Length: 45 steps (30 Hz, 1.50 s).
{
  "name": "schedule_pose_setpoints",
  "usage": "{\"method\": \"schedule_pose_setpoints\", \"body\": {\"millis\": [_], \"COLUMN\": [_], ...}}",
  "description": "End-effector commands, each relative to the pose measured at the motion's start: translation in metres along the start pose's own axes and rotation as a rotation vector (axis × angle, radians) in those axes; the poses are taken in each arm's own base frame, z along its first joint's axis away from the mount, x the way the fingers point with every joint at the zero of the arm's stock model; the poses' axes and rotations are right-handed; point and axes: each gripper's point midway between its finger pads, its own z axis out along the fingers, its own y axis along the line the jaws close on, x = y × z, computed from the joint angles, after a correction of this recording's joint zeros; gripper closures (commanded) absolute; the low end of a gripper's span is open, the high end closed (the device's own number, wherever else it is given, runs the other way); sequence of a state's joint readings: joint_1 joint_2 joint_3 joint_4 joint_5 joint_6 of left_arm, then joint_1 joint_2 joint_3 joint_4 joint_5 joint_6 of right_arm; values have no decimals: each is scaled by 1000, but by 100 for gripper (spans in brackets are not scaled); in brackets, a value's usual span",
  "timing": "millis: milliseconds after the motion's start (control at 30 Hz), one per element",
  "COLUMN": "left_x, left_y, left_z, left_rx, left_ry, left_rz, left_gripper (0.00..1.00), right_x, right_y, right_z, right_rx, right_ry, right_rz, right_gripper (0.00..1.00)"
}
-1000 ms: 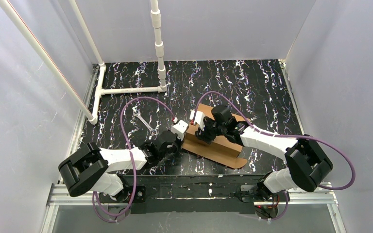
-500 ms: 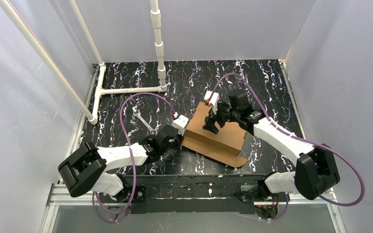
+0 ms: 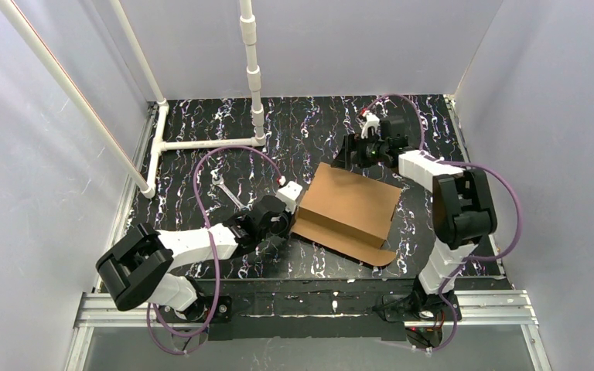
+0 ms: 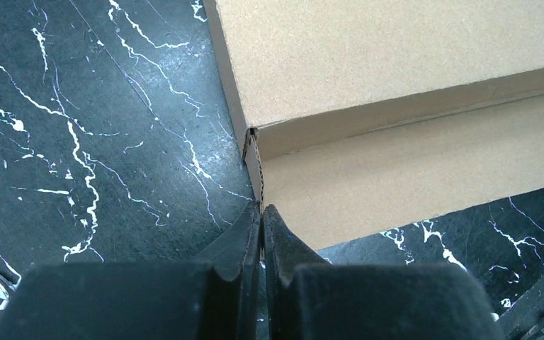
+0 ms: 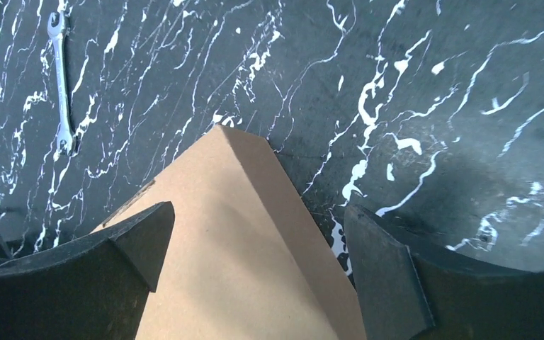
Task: Fold the paper box
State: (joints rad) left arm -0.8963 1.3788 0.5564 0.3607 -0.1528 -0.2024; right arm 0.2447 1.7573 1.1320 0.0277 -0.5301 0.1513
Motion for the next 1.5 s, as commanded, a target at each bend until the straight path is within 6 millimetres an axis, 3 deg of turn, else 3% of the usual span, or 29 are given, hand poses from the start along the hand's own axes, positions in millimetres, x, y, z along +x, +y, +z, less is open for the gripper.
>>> {"method": "schedule_pose_setpoints", "body": {"millis": [0,667,933,1200,1467], "left_x": [-13,-28,-30,-49,-63], "left_y": [-2,2,-2,-2,4], "left_z": [1,8,12,15,22], "left_rx": [20,50,88,88,10], "left_ry": [-11,34,74,91,228], "left_rz": [-15,-61,-80,-102,-207], "left_gripper": [100,100,100,100,100], "right_x": [-23,20,28,35,38], "right_y": [15,9,16,16,14], "right_z": [11,23,21,24,24], "right_rx": [-88,-142,-187,-178,-156], "right_ry": [-32,106,128,145,152], "right_rz": [26,55,57,46,34], "right_gripper": [2,16,28,30,28]}}
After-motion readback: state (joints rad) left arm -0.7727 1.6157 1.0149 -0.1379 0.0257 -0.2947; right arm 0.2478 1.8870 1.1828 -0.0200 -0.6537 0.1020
